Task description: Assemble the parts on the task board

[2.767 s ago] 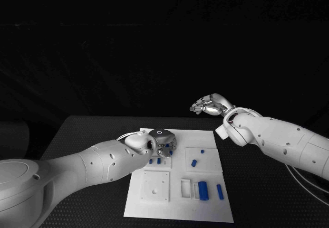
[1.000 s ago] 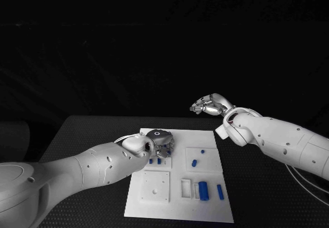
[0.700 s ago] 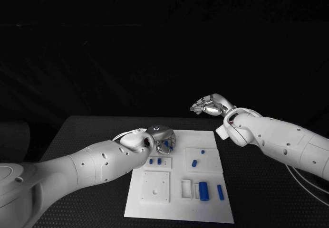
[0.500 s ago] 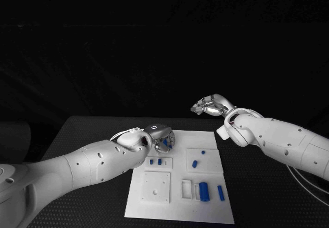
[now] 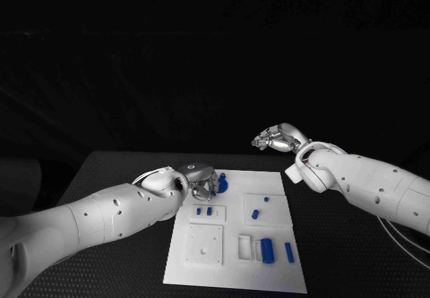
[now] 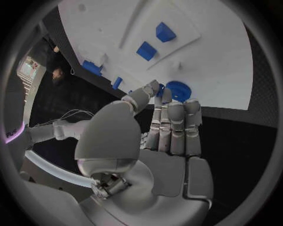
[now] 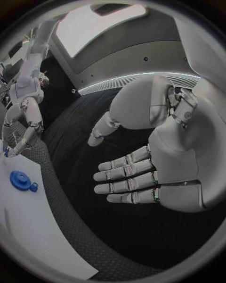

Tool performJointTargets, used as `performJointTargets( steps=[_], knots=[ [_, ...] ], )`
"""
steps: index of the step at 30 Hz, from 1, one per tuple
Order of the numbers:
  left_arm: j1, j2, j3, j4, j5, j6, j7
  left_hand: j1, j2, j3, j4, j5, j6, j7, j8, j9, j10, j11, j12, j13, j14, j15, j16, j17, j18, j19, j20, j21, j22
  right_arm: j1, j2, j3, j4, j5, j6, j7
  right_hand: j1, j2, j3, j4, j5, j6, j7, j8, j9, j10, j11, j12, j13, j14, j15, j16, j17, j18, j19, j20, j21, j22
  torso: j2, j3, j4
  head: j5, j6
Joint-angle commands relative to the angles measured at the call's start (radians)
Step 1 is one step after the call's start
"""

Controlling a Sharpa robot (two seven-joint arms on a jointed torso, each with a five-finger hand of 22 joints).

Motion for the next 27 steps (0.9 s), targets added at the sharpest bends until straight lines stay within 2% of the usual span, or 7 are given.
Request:
performJointTargets(
  steps=[1,14,27],
  knots=[
    [-0.001,-0.001,0.0,-0.01,0.013,0.019,-0.002,0.001,0.011,0.006,0.0,0.005,0.006,0.001,0.006,0.001,0.03,0.007,0.005,0.021,0.004,-0.002,-0.003,-0.001,0.021,0.005,-0.038,0.003,0.011,0.0,0.0,0.0,0.002,-0.001,0.002,0.008,-0.002,0.007,0.001,0.008,0.004,-0.005,0.002,-0.005,0.0,0.004,0.004,-0.004,0.0,-0.003,0.0,0.0,-0.001,0.016,-0.01,0.0,-0.002,0.022,0.0,-0.0004,-0.0009,0.002,0.001],
    [-0.008,-0.015,-0.001,-0.02,0.021,0.041,-0.007,0.0,0.013,0.008,0.001,0.006,0.005,0.001,0.005,0.0,0.03,0.007,0.002,0.022,0.003,-0.002,-0.005,-0.003,0.02,0.005,-0.039,0.002,0.011,0.0,0.0,0.0,0.002,-0.001,0.002,0.009,-0.002,0.008,0.001,0.008,0.004,-0.005,0.002,-0.005,0.0,0.004,0.004,-0.004,0.0,-0.004,0.0,0.0,-0.001,0.016,-0.01,0.0,-0.002,0.022,0.001,0.0003,-0.0019,0.011,-0.003],
    [-0.013,-0.02,-0.001,-0.028,0.018,0.046,-0.01,0.0,0.013,0.009,0.0,0.006,0.005,0.001,0.005,0.0,0.03,0.007,0.001,0.022,0.003,-0.002,-0.006,-0.004,0.02,0.004,-0.039,0.001,0.01,0.0,-0.001,0.0,0.001,-0.001,0.002,0.009,-0.001,0.008,0.001,0.008,0.004,-0.005,0.002,-0.005,0.0,0.004,0.004,-0.004,0.0,-0.004,0.0,0.0,-0.001,0.016,-0.01,0.0,-0.002,0.022,0.001,0.0011,-0.0028,0.012,-0.003]
  ],
)
